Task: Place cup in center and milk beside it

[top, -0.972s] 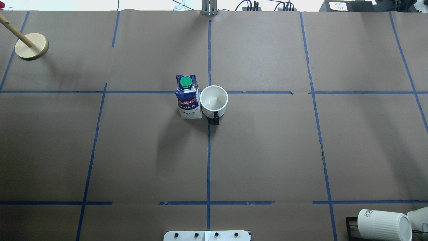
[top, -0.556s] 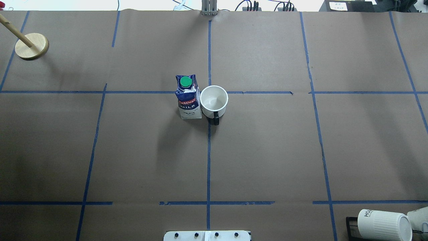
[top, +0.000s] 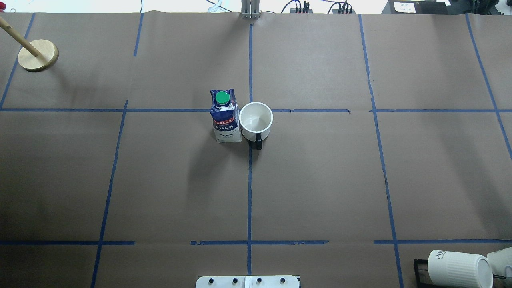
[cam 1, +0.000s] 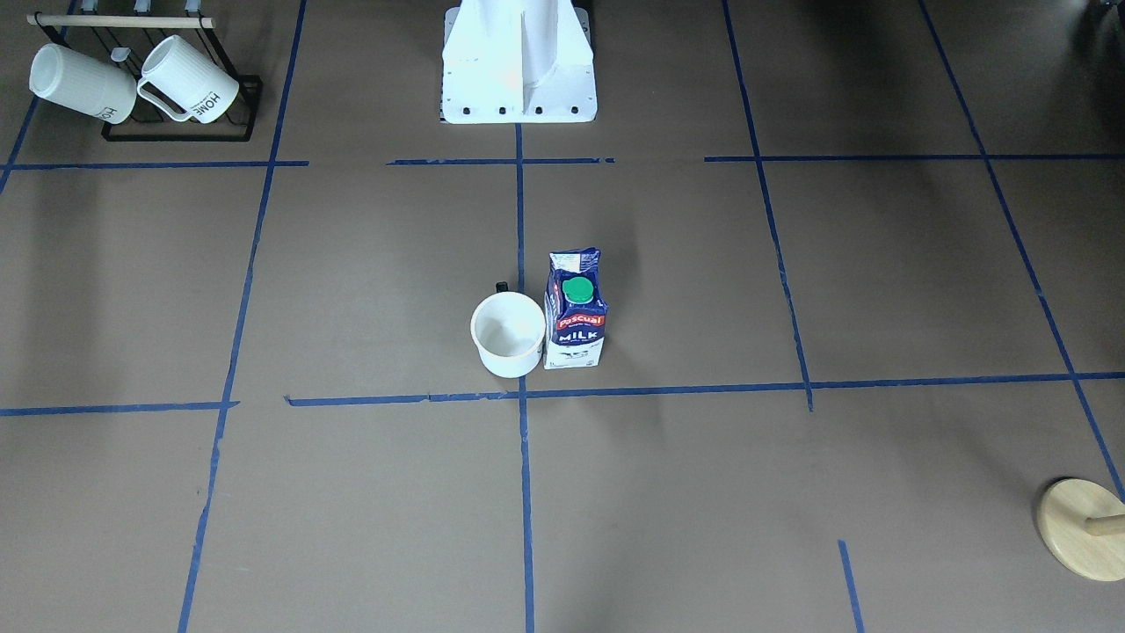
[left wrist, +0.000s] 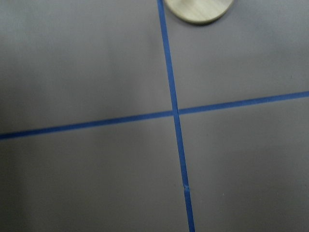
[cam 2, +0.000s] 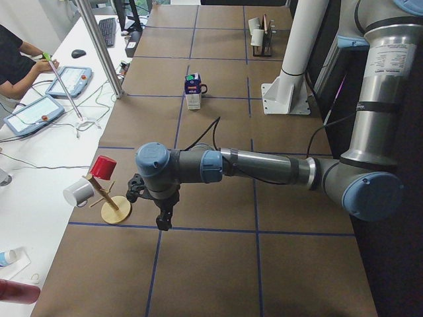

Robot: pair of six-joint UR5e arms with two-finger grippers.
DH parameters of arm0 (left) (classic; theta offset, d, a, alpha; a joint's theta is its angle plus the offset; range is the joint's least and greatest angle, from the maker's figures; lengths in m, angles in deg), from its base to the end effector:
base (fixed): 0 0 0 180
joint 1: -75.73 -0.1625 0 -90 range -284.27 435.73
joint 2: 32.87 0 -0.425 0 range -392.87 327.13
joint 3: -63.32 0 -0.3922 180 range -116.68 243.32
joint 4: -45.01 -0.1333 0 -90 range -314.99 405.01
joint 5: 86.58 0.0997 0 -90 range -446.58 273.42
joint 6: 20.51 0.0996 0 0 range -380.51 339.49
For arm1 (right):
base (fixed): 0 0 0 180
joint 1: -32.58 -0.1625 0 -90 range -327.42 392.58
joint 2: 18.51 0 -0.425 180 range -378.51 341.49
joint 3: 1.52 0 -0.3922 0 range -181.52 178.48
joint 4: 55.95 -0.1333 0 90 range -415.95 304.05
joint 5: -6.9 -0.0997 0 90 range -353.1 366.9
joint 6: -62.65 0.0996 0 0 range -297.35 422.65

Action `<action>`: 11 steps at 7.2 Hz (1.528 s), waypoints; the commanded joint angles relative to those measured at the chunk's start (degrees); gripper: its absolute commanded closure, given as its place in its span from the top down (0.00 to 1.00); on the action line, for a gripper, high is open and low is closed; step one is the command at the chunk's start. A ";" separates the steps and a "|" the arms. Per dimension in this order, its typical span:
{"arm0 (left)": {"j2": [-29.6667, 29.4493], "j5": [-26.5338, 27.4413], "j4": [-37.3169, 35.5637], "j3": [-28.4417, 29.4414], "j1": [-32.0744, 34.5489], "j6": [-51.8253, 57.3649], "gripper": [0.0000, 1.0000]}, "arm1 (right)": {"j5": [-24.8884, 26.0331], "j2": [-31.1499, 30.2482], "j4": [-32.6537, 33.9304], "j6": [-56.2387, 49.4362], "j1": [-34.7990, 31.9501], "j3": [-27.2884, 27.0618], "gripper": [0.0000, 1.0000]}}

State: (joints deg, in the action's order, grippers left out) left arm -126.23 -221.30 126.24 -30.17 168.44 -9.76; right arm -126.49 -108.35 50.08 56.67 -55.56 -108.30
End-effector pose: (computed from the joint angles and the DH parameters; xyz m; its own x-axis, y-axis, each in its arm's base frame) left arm -0.0873 -0.5080 0.6141 0.7050 0.1301 -0.6972 -0.0858 0.9915 0.0983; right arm 0.0494 -0.4791 0.5440 0.7186 -0.1384 0.6815 0.1079 0.9903 0.0874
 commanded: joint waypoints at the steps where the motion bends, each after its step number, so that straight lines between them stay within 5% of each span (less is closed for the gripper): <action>1: 2.83 0.59 1.56 -4.50 0.01 -0.29 1.00 | 0.24 -0.77 -0.29 -0.96 0.07 0.00 1.00; 11: 5.73 0.68 4.20 -6.01 -0.95 -0.20 1.00 | 0.41 -1.13 -0.29 -0.44 0.07 2.02 1.00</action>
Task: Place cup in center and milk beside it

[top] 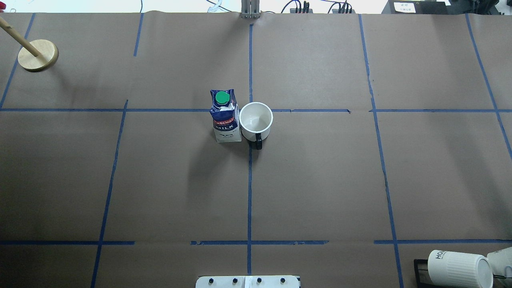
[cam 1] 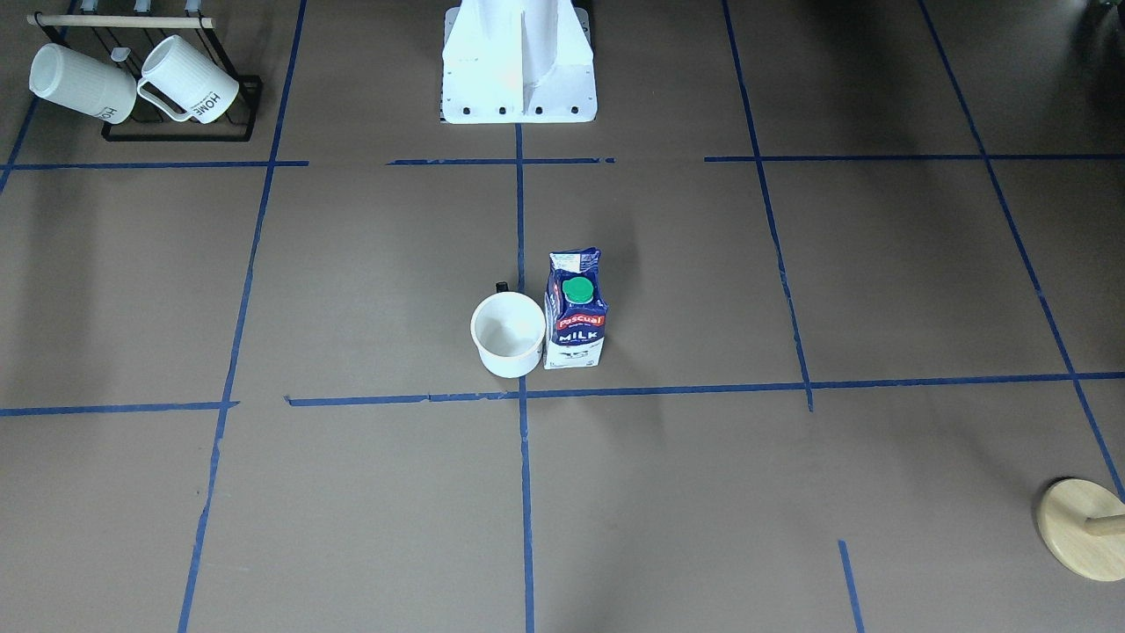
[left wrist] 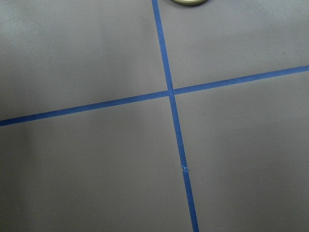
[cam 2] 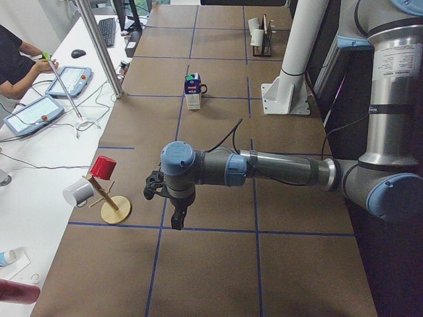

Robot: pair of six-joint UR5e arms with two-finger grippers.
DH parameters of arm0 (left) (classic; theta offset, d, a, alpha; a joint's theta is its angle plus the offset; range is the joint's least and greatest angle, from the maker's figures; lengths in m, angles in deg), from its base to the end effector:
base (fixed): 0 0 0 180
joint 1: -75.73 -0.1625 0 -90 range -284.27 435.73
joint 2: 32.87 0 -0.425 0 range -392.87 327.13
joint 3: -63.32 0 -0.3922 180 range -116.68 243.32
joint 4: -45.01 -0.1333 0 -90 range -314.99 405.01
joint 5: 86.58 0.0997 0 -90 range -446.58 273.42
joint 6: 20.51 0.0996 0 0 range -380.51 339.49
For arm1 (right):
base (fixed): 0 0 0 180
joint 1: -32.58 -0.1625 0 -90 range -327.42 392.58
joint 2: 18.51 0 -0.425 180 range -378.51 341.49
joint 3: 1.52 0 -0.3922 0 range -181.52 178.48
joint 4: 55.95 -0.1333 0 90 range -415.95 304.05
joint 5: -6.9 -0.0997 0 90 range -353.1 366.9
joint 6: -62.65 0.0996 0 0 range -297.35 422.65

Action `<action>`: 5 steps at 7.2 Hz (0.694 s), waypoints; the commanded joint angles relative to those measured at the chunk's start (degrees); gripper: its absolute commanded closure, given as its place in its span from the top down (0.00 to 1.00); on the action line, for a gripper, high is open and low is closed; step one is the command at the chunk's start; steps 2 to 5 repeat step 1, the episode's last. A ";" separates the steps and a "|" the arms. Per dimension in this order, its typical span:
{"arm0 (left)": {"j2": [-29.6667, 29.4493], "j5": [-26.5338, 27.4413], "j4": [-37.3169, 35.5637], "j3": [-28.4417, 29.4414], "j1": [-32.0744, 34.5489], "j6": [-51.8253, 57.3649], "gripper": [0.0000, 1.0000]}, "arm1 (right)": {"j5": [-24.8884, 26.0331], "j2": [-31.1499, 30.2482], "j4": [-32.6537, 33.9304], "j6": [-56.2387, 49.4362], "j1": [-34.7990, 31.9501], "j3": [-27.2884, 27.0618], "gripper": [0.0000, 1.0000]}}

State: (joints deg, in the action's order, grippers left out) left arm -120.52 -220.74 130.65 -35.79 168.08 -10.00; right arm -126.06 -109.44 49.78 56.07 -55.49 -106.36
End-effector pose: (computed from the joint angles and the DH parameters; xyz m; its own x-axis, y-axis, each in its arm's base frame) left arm -0.0833 -0.4716 0.6082 0.7134 0.1818 -0.6767 -0.0907 0.9816 0.1681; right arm 0.0495 -0.4731 0.5692 0.7235 -0.1175 0.6803 0.1173 0.9920 0.0465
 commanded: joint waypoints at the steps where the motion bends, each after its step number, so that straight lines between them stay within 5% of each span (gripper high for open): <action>1: 0.11 0.04 -0.21 -0.82 -0.69 0.12 1.00 | -0.02 0.05 -0.09 0.17 0.00 -0.01 1.00; 5: 0.11 0.04 -0.21 -0.82 -0.69 0.12 1.00 | -0.02 0.05 -0.09 0.17 0.00 -0.01 1.00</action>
